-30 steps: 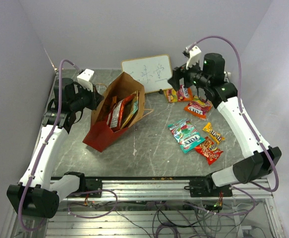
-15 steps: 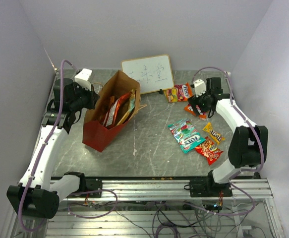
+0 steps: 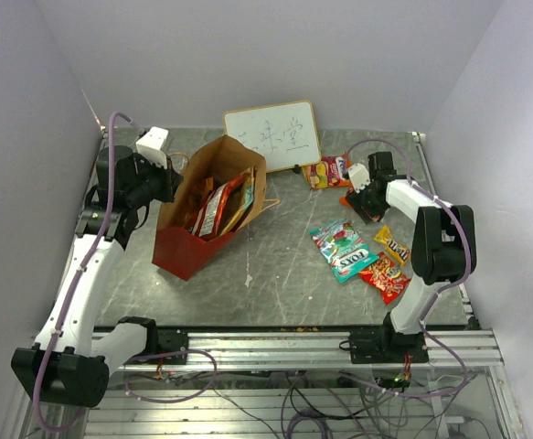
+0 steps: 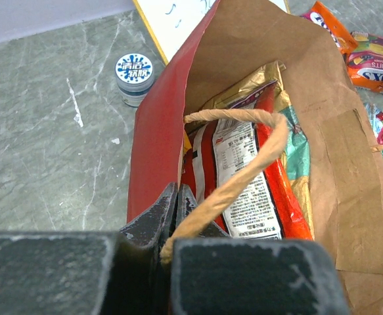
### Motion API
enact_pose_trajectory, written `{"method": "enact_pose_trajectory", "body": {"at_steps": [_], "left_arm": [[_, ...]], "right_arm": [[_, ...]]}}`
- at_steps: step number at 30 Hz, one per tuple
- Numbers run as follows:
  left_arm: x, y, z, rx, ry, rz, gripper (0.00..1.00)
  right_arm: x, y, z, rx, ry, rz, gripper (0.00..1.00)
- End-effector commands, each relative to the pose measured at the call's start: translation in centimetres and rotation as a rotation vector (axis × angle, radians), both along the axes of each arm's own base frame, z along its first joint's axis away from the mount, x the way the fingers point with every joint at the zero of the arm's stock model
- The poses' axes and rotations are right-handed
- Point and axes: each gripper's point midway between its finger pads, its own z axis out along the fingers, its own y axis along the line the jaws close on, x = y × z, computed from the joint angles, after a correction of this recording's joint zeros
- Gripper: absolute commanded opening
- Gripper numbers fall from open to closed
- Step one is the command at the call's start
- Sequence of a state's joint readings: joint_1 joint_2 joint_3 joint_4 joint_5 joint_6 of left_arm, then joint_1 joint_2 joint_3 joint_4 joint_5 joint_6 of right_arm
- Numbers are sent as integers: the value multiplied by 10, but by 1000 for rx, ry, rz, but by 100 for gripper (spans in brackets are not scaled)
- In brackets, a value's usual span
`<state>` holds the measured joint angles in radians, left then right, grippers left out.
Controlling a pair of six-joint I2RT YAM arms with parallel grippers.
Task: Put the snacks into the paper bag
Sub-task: Pick up the snack from the center of the board.
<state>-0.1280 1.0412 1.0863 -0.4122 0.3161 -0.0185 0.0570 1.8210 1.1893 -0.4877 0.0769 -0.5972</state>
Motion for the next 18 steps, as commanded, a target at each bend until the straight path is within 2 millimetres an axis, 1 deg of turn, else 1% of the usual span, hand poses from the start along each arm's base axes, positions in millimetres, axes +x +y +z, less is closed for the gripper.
{"method": "enact_pose_trajectory", "body": {"at_steps": [1, 5, 9, 14, 15, 18], "left_arm": [[-4, -3, 12, -17, -48, -27, 7], [-4, -4, 11, -18, -46, -31, 7], [-5, -5, 12, -22, -49, -35, 7], [-5, -4, 12, -18, -53, -36, 7], [-5, -5, 12, -18, -53, -36, 7], [-4, -5, 12, -18, -52, -40, 7]], "right_arm": [[13, -6, -4, -30, -14, 9, 59], [16, -2, -14, -10, 1, 8, 49], [17, 3, -15, 20, 15, -1, 36], [16, 7, -7, 49, 5, -7, 18], [17, 9, -4, 56, 1, -7, 13], [17, 12, 9, 77, -13, -9, 3]]}}
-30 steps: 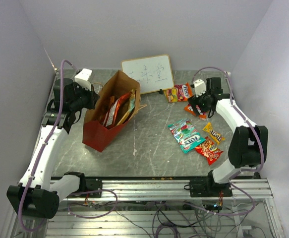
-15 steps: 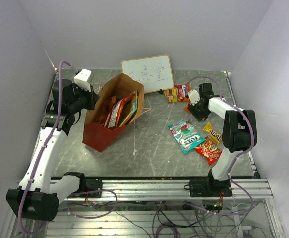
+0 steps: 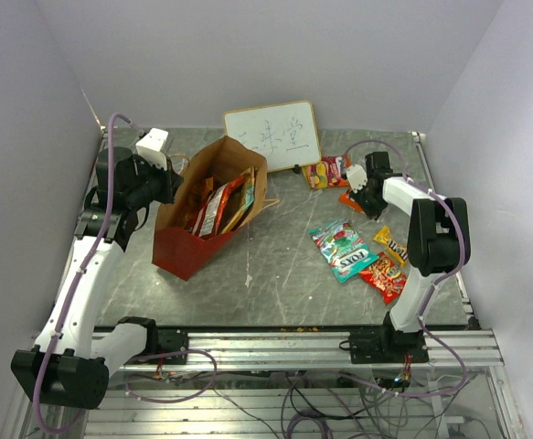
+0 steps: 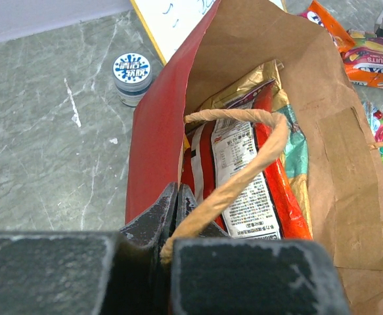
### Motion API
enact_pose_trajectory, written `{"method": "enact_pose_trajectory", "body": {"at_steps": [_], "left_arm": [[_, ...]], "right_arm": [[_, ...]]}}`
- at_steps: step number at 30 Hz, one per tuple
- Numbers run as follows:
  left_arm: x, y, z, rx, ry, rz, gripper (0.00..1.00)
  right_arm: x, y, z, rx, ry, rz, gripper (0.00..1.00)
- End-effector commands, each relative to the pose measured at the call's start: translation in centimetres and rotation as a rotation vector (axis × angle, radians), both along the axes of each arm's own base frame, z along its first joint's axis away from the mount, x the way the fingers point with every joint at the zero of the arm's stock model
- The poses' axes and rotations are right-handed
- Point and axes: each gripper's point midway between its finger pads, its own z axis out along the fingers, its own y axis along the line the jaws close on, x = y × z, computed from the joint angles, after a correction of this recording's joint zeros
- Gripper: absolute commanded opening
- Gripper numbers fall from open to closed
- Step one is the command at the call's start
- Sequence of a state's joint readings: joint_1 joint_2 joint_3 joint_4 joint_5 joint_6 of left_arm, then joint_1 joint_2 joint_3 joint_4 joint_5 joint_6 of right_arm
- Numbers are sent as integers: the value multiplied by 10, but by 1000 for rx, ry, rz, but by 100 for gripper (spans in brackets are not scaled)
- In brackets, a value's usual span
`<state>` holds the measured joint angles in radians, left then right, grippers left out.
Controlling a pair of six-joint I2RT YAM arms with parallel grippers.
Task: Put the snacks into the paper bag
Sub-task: Pick up the snack from the center of the board, then place the snack in the paper bag.
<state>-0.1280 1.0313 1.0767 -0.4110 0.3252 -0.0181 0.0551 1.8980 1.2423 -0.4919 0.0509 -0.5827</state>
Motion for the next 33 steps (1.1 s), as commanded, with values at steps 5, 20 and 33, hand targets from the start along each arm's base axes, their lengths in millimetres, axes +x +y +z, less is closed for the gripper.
{"method": "enact_pose_trajectory", "body": {"at_steps": [5, 20, 33], "left_arm": [[-1, -5, 13, -17, -51, -36, 7], [2, -3, 10, -2, -45, -33, 7], [1, -5, 8, -4, -47, -54, 7]], "right_arm": [[9, 13, 52, 81, -81, -1, 0], [6, 63, 232, 348, -400, 96, 0], [-46, 205, 386, 605, -682, 580, 0]]}}
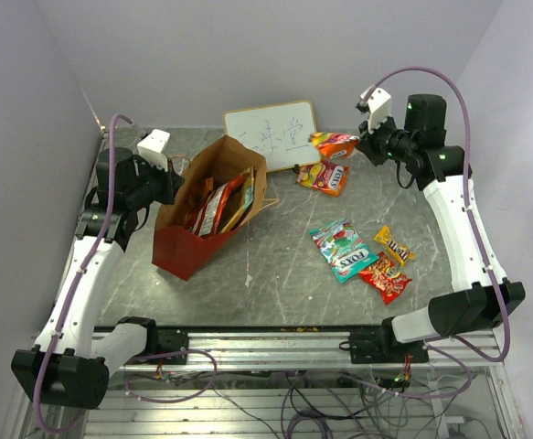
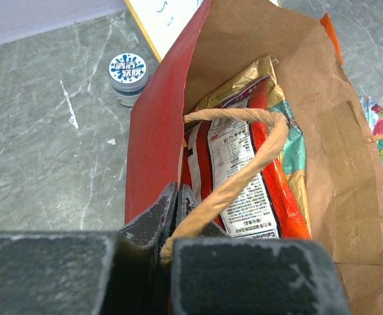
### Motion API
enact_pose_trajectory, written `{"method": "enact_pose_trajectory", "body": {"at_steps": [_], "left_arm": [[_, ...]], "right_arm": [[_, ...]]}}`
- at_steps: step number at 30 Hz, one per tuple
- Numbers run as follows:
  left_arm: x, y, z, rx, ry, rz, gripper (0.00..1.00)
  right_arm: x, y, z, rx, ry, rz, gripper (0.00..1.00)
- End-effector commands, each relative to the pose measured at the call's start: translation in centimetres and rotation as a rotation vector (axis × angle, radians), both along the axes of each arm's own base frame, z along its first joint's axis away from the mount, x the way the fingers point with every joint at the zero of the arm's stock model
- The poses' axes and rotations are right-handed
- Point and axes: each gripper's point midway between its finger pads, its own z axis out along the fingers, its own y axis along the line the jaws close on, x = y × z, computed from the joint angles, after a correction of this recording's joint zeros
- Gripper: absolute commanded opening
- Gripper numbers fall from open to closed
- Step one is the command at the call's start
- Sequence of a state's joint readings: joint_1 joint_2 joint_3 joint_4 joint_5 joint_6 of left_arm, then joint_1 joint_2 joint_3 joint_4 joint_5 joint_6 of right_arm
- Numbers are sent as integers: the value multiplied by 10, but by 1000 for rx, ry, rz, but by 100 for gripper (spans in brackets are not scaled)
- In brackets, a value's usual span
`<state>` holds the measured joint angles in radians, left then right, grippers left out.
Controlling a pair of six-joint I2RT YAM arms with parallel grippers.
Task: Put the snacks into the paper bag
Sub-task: Place the snack in the paper bag.
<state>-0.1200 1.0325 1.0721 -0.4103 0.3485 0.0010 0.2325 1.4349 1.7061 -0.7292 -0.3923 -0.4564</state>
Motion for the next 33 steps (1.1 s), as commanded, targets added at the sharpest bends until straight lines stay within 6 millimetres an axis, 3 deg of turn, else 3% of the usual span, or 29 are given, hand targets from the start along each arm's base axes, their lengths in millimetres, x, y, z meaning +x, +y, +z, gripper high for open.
{"method": "enact_pose_trajectory", "body": {"at_steps": [1, 5, 10, 17, 33], "left_arm": [[1, -4, 10, -11, -46, -34, 7], [1, -5, 10, -11, -49, -39, 7], [0, -6, 11, -17, -54, -49, 7], [-3, -8, 13, -23, -63, -64, 7], [-8, -10, 19, -35, -79, -79, 7]], "right_arm": [[-27, 65, 54, 74, -133, 220, 0], [-39, 105, 66, 94, -139, 344, 0], [-53, 154, 54, 59, -104, 469, 0], [-62, 197, 32, 5, -81, 526, 0], [-25, 240, -23, -133, -53, 508, 0]]}}
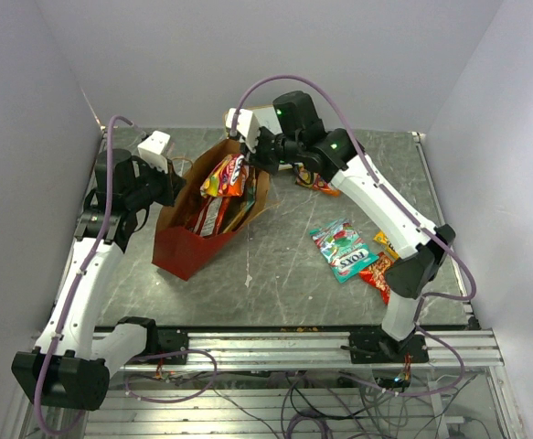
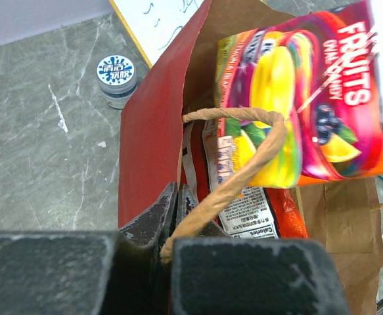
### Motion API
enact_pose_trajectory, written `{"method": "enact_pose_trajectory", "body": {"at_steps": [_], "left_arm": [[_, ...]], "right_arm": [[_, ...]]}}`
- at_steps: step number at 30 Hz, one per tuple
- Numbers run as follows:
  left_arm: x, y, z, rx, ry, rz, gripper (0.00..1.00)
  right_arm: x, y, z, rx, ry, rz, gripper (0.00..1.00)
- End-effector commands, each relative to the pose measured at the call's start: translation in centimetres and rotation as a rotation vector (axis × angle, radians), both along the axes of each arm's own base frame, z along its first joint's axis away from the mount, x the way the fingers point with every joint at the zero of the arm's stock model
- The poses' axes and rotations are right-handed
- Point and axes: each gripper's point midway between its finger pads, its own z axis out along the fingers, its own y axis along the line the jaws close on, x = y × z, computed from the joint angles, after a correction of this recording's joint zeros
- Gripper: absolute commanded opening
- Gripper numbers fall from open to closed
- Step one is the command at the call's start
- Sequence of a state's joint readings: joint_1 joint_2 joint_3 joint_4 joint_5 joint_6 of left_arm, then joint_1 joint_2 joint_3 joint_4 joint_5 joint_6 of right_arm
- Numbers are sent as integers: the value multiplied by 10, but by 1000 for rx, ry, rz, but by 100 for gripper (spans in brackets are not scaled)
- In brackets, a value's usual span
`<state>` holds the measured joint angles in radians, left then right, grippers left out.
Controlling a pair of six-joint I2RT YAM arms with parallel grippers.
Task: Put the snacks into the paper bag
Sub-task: Place the snack in the paper bag.
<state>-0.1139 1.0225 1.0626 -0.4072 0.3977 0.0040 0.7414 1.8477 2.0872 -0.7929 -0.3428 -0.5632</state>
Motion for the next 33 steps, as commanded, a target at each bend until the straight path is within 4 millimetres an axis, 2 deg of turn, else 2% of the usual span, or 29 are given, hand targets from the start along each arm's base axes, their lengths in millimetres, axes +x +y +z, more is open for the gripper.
{"method": "enact_pose_trajectory", "body": {"at_steps": [1, 7, 13, 15, 17, 22, 27, 29, 33], "left_arm": [[-3, -5, 18, -21, -76, -37, 7], [-5, -5, 19, -21, -82, -41, 7], [-6, -6, 19, -27, -83, -45, 7], [-6, -6, 19, -27, -85, -45, 7], [-7, -6, 19, -25, -86, -45, 7], [-8, -6, 20, -24, -88, -45, 7], [-8, -5, 20, -23, -91, -44, 7], [-9, -6, 19, -23, -91, -46, 7], [-8, -6, 20, -25, -90, -46, 7]], "right_arm": [[10, 14, 7, -2, -47, -1, 0], [12, 29, -23, -77, -40, -6, 0], [25, 30, -41, -119, -42, -50, 1], [27, 30, -38, -110, -46, -64, 9], [31, 34, -48, -119, -29, -73, 16], [35, 33, -43, -109, -39, -100, 27], [36, 30, -39, -104, -50, -115, 33], [31, 26, -25, -82, -68, -112, 34], [28, 26, -35, -102, -46, -95, 35]]}}
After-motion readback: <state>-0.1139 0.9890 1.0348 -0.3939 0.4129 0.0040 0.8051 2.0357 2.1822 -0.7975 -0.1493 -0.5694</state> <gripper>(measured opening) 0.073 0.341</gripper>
